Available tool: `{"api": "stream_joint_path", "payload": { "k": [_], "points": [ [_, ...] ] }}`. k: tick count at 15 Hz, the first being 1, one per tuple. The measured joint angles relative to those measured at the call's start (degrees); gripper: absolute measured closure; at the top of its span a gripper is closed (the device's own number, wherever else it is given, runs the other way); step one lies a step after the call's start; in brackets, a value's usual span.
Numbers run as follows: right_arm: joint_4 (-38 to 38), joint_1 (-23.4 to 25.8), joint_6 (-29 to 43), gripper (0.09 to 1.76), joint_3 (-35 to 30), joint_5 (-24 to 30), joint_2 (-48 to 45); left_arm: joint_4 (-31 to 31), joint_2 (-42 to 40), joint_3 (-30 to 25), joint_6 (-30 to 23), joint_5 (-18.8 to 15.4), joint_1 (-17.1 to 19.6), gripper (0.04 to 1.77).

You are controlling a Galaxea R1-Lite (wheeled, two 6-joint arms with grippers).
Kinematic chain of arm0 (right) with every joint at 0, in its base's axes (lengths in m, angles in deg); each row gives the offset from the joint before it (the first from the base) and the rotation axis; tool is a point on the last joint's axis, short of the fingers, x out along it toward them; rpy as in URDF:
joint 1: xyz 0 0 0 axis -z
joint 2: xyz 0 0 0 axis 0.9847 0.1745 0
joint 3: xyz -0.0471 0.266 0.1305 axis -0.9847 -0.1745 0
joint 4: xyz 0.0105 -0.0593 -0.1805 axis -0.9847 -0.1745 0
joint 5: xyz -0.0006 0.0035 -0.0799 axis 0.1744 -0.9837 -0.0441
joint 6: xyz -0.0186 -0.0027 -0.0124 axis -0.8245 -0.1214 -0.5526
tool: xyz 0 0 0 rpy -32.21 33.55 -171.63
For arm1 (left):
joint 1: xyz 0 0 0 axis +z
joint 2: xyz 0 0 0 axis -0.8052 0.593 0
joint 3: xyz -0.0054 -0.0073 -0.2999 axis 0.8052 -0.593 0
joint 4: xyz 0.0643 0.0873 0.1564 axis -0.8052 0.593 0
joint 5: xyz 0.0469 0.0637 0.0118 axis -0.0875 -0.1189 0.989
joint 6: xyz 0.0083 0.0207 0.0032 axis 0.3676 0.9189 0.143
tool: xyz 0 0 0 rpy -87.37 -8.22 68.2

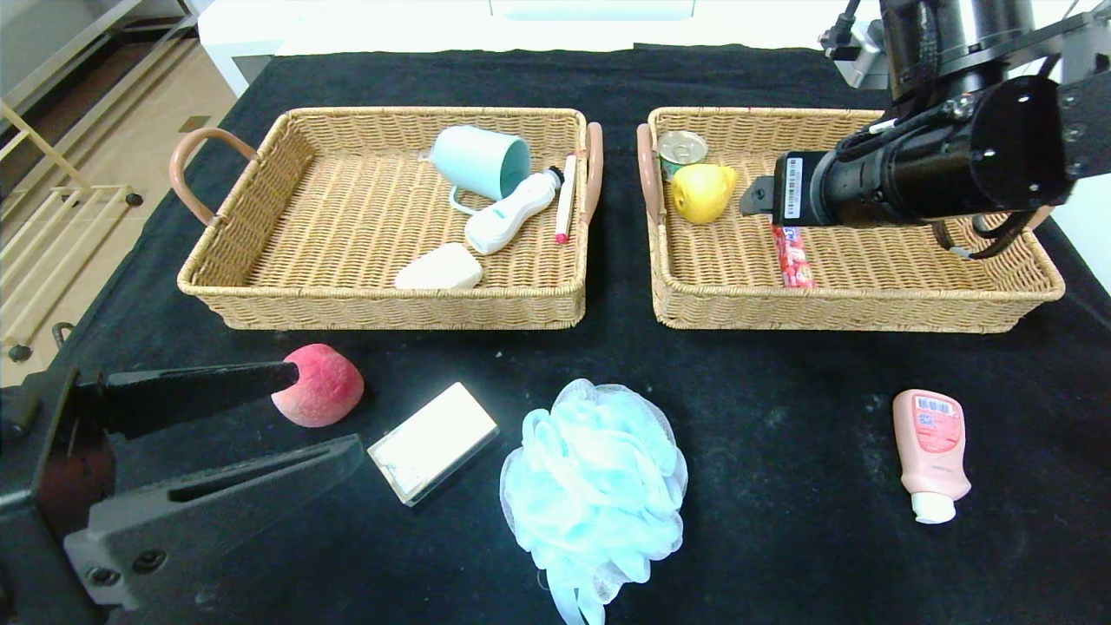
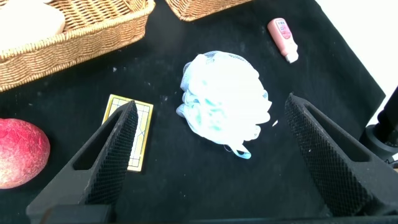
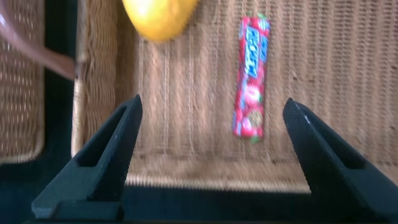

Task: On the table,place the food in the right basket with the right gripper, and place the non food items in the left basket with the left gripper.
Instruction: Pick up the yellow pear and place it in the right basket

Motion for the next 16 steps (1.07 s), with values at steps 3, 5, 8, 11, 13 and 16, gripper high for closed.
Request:
{"api": "stream_joint_path", "payload": {
  "k": [3,5,8,11,13,16],
  "points": [
    [-4.79,-0.02,2.67,0.18,-3.54,0.13,-4.72,0.00,0.00,-0.02,0.00,0.00,0.00,0.09],
    [-5.18,0.56,3.33,0.17,-8.41,0.33,-8.52,0.00,0.00,-0.09,0.00,0.00,0.00,0.09],
    [-5.40,0.78,3.46,0.16,-15.38,2.00,-14.56,0.06,0.00,-0.11,0.00,-0.02,0.00,0.09],
    [-5.45,-2.34,3.85,0.15,-21.39,3.11,-19.54,0.09,0.00,-0.11,0.00,0.04,0.00,0.09],
    [-5.42,-5.40,5.51,0.15,-23.54,3.16,-21.50,0.06,0.00,-0.11,0.00,0.06,0.00,0.09],
    [-5.42,-8.07,6.94,0.15,-25.26,3.24,-22.80,0.09,0.02,-0.16,0.06,0.06,0.00,0.09]
  ]
}}
